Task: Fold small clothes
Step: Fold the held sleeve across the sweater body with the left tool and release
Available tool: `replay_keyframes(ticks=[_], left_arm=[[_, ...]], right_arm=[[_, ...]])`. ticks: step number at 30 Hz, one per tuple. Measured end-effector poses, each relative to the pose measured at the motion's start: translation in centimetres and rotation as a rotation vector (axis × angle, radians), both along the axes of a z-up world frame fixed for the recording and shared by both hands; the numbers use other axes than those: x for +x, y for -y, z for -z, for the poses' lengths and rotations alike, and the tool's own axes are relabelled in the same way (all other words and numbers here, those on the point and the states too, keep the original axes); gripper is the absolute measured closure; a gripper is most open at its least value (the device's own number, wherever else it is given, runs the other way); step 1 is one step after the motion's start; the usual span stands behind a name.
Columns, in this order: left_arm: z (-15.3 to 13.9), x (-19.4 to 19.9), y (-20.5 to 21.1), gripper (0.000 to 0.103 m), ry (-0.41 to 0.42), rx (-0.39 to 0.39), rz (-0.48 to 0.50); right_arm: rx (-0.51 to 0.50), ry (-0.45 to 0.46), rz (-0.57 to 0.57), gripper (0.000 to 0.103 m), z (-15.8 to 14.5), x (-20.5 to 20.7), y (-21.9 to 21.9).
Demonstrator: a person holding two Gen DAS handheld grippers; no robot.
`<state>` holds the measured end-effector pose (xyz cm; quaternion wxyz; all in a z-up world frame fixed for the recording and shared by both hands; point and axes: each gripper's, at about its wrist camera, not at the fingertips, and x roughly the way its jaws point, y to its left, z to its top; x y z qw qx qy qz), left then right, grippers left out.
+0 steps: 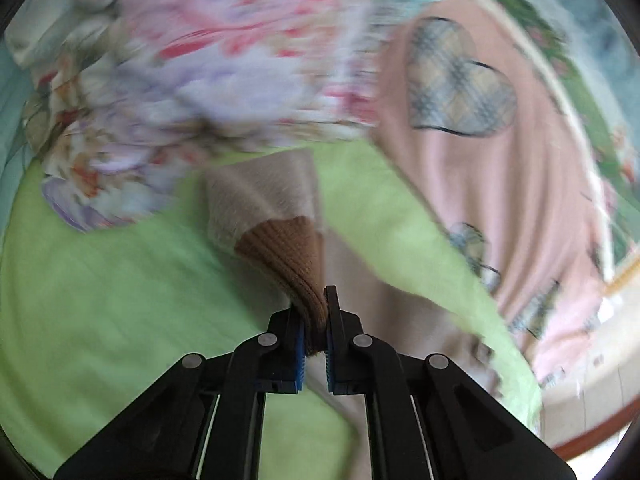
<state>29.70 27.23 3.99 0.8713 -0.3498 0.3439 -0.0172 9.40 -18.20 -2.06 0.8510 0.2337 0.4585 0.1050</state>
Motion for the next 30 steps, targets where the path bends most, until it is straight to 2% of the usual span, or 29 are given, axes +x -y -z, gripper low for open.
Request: replay_keyframes(ticks=[4,8,12,15,17,20,26,28,30], left_arm=[[-3.3,-1.9,6.8,0.098,0.081,0.002,0.138],[-6.2,-2.8,16.3,0.098,0.154,-0.02,0.324],[-7.2,-2.8,25.4,0.098,0.184,-0.023,0.491],[-6.1,-1.9,32.0,0.098,0.156,-0.026,0.59],[-4.0,-0.9,36.3,0.098,0.108,-0.012,0.645],[-1.1,0.1,40.3,0.098,0.044,0.01,0.683],[4.3,1.0,42.8,0.095,-0.059,0.015,0.738],[5.1,0.6,42.5,0.089,-0.08,0.008,0.755],[5.4,-0.4,41.9,0.079,-0.097,0.018,0.77]], right_arm=[[0.019,0.013,0.016,0.049,-0.4,-0.7,0.5],[0.023,0.031,0.042,0.049,-0.9,-1.9,1.6],[0.028,0.044,0.099,0.049,-1.0,-3.3,3.5],[0.037,0.044,0.151,0.049,-0.7,-4.2,5.1],[0.044,0.042,0.191,0.049,-0.6,-4.9,6.4],[0.05,0.045,0.232,0.049,-0.5,-5.7,7.9],[0.06,0.049,0.277,0.049,-0.3,-6.3,9.8],[0.069,0.049,0.281,0.049,-0.3,-6.1,9.8],[0.077,0.052,0.272,0.049,-0.4,-5.7,9.5]])
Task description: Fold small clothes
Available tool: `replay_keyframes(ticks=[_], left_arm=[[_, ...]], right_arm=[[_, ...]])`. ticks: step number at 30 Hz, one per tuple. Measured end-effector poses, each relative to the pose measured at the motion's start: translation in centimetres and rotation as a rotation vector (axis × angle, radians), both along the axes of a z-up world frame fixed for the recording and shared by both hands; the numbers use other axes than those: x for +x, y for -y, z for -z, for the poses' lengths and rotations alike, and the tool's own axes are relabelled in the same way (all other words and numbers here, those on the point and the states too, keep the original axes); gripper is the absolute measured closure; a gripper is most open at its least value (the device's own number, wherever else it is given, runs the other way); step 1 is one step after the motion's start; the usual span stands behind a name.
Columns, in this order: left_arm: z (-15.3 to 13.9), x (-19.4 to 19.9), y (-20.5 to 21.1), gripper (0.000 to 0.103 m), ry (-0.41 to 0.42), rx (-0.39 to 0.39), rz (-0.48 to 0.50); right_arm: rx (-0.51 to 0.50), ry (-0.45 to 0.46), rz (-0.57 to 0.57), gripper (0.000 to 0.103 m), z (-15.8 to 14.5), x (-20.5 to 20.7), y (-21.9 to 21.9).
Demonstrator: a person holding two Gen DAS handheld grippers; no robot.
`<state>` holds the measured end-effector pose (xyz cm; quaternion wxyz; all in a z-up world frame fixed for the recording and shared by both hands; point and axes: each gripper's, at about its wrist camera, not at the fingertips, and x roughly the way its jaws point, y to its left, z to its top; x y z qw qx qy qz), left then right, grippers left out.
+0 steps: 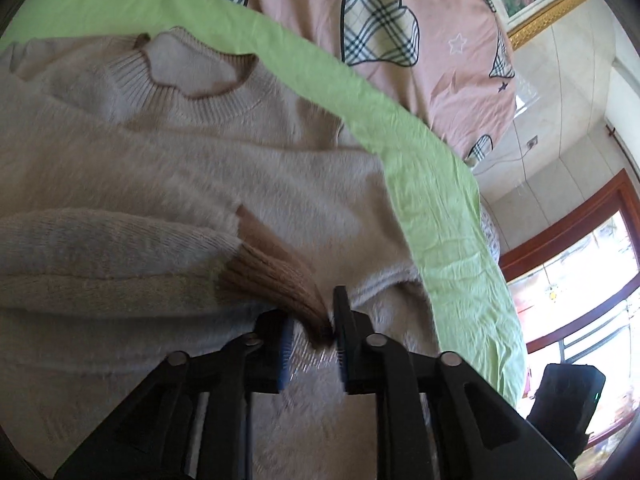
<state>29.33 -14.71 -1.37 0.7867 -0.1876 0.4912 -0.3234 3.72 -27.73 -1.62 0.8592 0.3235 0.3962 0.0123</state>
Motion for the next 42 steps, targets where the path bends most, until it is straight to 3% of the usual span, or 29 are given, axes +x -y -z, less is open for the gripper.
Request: replay_keyframes(ticks=[2,7,11,16,19,23,24,25,30,32,34,37,40,42], left_arm=[[-0.1,-1.6,-1.6,0.067,0.002,0.015,0.011],[-1.3,-6.0,-8.4,0.059,0.045,0.078,-0.035],[-1.7,-7.0,-16.2,0.059,0.081,0.21,-0.211],[-1.6,-5.0,-25.5,0.059,0.082,0.33,-0.47],[-0.8,-2.9,-27.9,0.06,0.063,0.36,-0.52],[0.0,-0.9,-28.0,0.059,0.041,0.376,-0.506],[-0.1,-0.4,-27.8,0.059,0.051,0.388,-0.509],[-0.2,-0.1,-27.6,0.06,0.056,0.394,-0.513],[-1.1,0.1,-26.6,0.064,0.096,0.467,-0.558],[-0.9,-0.9,-26.5,0.064,0.088,0.433,-0.569],[-0.6,-1.7,-25.9,0.064,0.087,0.423,-0.571],[-0.5,-2.6,-25.0,0.064,0.092,0.448,-0.578],[-0.6,-3.3,-24.8,0.063,0.097,0.449,-0.593],[-0.3,-3.6,-25.2,0.062,0.092,0.423,-0.604]], right_arm=[[0.001,0.009,-0.014,0.049,-0.3,0.6,-0.4],[0.011,0.035,-0.063,0.049,-1.2,3.4,-1.8],[0.027,0.049,-0.099,0.049,-1.3,7.1,-2.7],[-0.014,-0.001,-0.088,0.049,0.2,12.4,-2.9],[-0.031,-0.073,-0.097,0.049,1.7,14.8,-3.4],[-0.006,-0.078,-0.154,0.051,2.6,15.7,-4.8],[-0.017,-0.066,-0.175,0.074,2.4,15.9,-5.2],[-0.016,-0.056,-0.193,0.091,2.2,16.0,-5.3],[-0.059,0.143,-0.164,0.091,-4.5,14.3,-3.3],[-0.127,0.187,-0.122,0.092,-7.1,13.0,-1.2],[-0.159,0.151,-0.1,0.092,-7.0,12.8,0.9],[-0.183,0.056,-0.092,0.092,-4.4,13.9,2.7],[-0.241,-0.042,-0.125,0.091,-1.6,14.4,2.6],[-0.267,-0.113,-0.139,0.086,-0.2,14.8,2.5]])
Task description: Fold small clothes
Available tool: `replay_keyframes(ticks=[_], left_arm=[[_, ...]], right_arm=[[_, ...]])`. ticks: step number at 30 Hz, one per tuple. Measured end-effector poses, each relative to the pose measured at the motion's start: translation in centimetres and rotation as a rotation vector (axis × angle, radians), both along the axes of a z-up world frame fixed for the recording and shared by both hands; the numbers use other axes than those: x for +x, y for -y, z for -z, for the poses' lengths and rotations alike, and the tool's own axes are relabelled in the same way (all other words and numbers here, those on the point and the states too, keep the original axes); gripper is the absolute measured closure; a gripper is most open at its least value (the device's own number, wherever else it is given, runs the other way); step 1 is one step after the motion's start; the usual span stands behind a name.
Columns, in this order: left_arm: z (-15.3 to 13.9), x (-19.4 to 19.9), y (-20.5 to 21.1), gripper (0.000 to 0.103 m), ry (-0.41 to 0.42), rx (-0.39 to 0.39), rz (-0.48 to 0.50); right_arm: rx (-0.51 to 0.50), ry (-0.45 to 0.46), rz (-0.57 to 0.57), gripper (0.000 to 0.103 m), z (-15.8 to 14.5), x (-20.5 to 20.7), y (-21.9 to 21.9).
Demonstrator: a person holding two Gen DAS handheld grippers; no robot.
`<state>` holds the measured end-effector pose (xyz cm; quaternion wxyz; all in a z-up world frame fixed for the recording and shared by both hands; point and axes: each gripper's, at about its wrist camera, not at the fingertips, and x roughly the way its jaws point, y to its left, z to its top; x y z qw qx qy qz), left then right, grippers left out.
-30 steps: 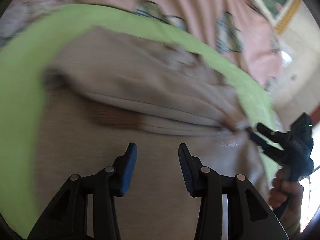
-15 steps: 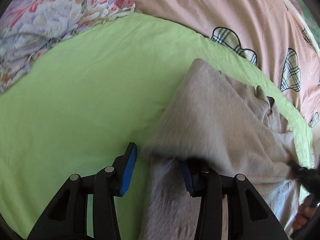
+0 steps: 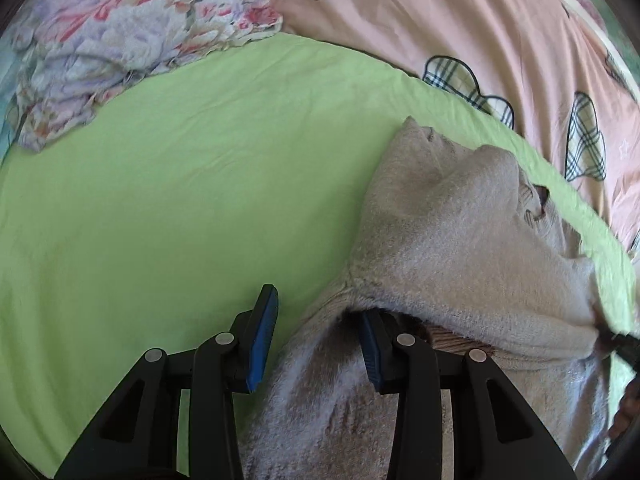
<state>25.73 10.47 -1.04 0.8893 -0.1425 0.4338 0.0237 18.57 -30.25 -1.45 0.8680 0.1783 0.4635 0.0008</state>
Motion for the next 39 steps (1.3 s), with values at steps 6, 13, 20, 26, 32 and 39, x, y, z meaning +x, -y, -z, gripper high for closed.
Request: replay_keyframes(ticks=[6,13,20,26,32,39], left_arm=[[0.6,-0.6,-1.0,0.062,0.032,-0.097,-0.007],[0.9,-0.9,-1.5,0.062,0.057,-0.136,-0.008],[1.2,-1.0,-2.0,0.061,0.079,-0.176,-0.007],[1.4,-1.1,-2.3,0.06,0.099,-0.207,-0.01],[1.6,-1.3,-2.2,0.059,0.112,-0.211,-0.009],[1.7,-1.4,-2.3,0.058,0.115,-0.227,-0.007]], right_arm=[[0.025,0.17,0.012,0.034,-5.2,-1.5,-2.7],[0.332,0.188,-0.376,0.028,-6.5,7.2,-14.1],[0.313,-0.079,-0.586,0.028,-2.7,17.9,-22.4],[0.383,-0.334,-0.782,0.023,2.1,20.7,-27.8],[0.732,-0.197,-0.844,0.017,1.5,22.8,-30.9],[0.684,-0.081,-0.71,0.017,0.2,22.7,-30.7]])
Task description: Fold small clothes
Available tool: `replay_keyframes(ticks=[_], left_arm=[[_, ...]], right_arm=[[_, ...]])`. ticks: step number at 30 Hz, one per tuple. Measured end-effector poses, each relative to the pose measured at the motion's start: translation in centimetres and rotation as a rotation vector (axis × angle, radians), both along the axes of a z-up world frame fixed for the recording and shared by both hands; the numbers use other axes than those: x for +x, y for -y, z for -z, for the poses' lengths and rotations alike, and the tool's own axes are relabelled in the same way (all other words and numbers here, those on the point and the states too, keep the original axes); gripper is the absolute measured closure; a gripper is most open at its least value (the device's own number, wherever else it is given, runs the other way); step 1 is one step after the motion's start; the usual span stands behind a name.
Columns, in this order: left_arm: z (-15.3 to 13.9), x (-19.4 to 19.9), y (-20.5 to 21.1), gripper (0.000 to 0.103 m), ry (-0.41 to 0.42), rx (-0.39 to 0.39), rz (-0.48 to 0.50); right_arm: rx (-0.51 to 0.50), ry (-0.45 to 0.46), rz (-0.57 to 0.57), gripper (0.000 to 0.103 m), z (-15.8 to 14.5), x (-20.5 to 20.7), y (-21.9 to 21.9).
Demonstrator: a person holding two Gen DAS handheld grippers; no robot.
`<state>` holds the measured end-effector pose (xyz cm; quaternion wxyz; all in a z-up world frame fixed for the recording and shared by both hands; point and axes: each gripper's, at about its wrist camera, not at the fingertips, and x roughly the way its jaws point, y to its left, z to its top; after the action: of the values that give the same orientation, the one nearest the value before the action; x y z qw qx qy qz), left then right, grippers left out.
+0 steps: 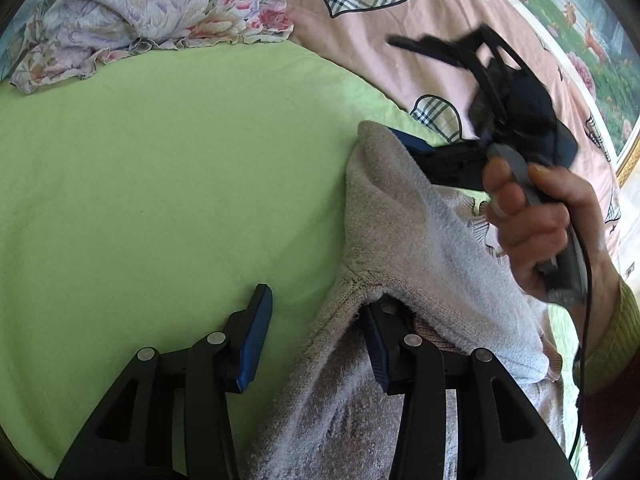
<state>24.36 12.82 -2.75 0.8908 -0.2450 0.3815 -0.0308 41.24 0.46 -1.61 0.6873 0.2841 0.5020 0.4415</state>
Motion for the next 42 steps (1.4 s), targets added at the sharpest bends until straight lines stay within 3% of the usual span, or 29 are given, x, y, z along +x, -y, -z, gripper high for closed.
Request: replay_keyframes(ticks=[4,7,10,12,13,16,19,22,26,30,34,35,36,39,42], left_arm=[[0.0,0.0,-0.1,0.058,0.0,-0.007,-0.001],[-0.1,0.1,0.0,0.057,-0.009,0.002,-0.004],[-0.2,0.3,-0.2,0.058,-0.025,-0.007,-0.007],[-0.4,0.1,-1.1,0.06,-0.056,-0.035,-0.024],[-0.7,0.0,-1.4,0.06,-0.076,-0.04,-0.017],[-2.1,-0.9,-1.6,0.059,-0.088,-0.029,0.057],[-3.9,-0.8,-1.6,0.049,-0.055,-0.031,0.118],[-4.7,0.8,-1.3,0.048,-0.045,-0.001,0.121],[-3.8,4.6,0.0,0.048,-0.094,0.059,0.146],[-2.7,7.6,0.5,0.048,-0.122,0.116,0.12],[-1.5,9.1,1.1,0.048,-0.152,0.166,0.114],[-1.3,9.3,1.3,0.049,-0.159,0.186,0.114],[-1.2,9.4,1.5,0.049,-0.161,0.202,0.114],[-1.2,9.5,2.1,0.049,-0.159,0.275,0.108],[-0.9,10.0,2.3,0.049,-0.17,0.326,0.082]], right_arm=[[-0.137,0.058,0.055,0.017,-1.6,-0.4,1.9],[-0.234,0.013,-0.001,0.017,-0.3,-0.4,1.1],[-0.015,-0.013,-0.019,0.017,-0.1,-0.5,0.2],[0.069,0.051,0.096,0.017,-2.0,-1.5,1.6],[0.061,0.069,0.132,0.017,-2.8,-2.2,2.3],[-0.078,0.163,0.22,0.017,-5.0,-6.2,6.2],[-0.233,0.242,0.346,0.017,-5.9,-11.5,12.2],[-0.299,0.207,0.547,0.018,-4.8,-16.5,20.4],[-0.509,0.165,0.79,0.029,-4.2,-22.0,28.7],[-0.572,0.108,0.793,0.034,-2.5,-23.0,31.2],[-0.696,0.118,0.747,0.036,-0.8,-22.4,30.1],[-0.69,0.117,0.715,0.058,-0.3,-22.3,30.2],[-0.676,0.107,0.679,0.095,0.0,-21.9,29.9],[-0.676,0.221,0.701,0.096,-2.0,-22.4,29.8],[-0.716,0.23,0.764,0.099,-2.5,-22.8,30.5]])
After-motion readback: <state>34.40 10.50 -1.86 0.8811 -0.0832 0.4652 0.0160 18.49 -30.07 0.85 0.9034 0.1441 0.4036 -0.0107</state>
